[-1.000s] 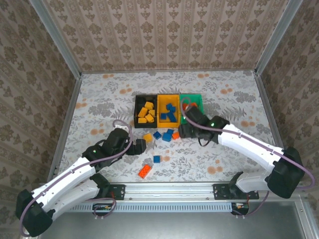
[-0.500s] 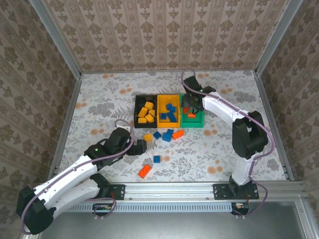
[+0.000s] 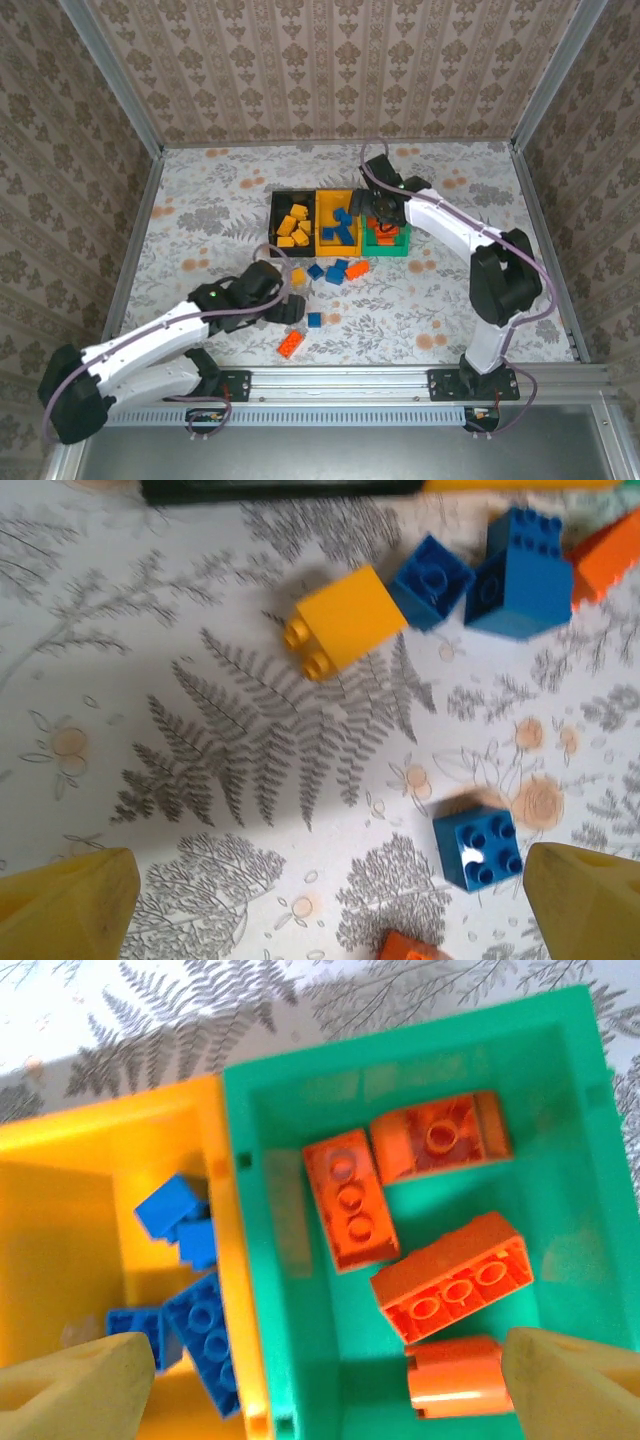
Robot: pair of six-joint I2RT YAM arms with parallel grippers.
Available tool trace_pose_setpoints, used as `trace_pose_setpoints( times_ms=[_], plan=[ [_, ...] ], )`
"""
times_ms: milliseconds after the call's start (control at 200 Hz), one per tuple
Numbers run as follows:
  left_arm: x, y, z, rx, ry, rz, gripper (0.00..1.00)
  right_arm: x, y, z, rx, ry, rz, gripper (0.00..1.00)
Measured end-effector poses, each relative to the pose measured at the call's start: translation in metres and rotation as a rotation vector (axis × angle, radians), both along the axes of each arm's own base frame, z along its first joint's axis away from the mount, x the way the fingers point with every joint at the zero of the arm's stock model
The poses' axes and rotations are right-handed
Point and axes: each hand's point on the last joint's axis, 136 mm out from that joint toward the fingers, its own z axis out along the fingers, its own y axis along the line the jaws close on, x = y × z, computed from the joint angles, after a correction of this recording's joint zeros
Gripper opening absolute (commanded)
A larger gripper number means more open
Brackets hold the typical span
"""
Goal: Sort the legos into containers by color
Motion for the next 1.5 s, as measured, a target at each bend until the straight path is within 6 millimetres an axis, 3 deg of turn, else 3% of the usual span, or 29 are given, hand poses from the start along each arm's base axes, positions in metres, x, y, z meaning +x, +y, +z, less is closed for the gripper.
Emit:
trace_pose_setpoints(
  times_ms=[230,415,685,1015,1120,1215,1390,1500],
  plan=[
    [-0.037,-0.018,-0.035,0.221,0.087,-0.172,0.88,-0.032,-0.009,-0.006,0.003,0.014,0.017,0.93],
    [-0.057,-0.018,-0.054,0.353,0.12,-0.225,0.75,-0.037,-0.017,-0.006,0.007,0.007,0.005,0.94],
    [-0.064,-0.014,-0.068,0.388,0.143,-0.201,0.51,-0.034,-0.033,0.009,0.037,-0.046,-0.041,0.94],
    [-0.067,-0.019,-0.068,0.368,0.146,-0.212,0.32,-0.04,-0.057,0.011,0.045,-0.057,-0.094,0.94],
    [-0.058,-0.024,-0.053,0.34,0.108,-0.201,0.31,-0.048,-0.064,0.009,0.048,-0.059,-0.106,0.94],
    [-0.038,-0.043,-0.022,0.244,0.045,-0.185,0.32,-0.059,-0.071,0.007,0.055,-0.062,-0.121,0.94],
    [0.031,-0.087,0.05,0.03,-0.101,-0.131,0.32,-0.083,-0.083,0.005,0.071,-0.07,-0.143,0.94],
    [0.08,-0.13,0.091,-0.05,-0.203,-0.152,0.32,-0.097,-0.088,0.002,0.077,-0.071,-0.147,0.94]
  ],
)
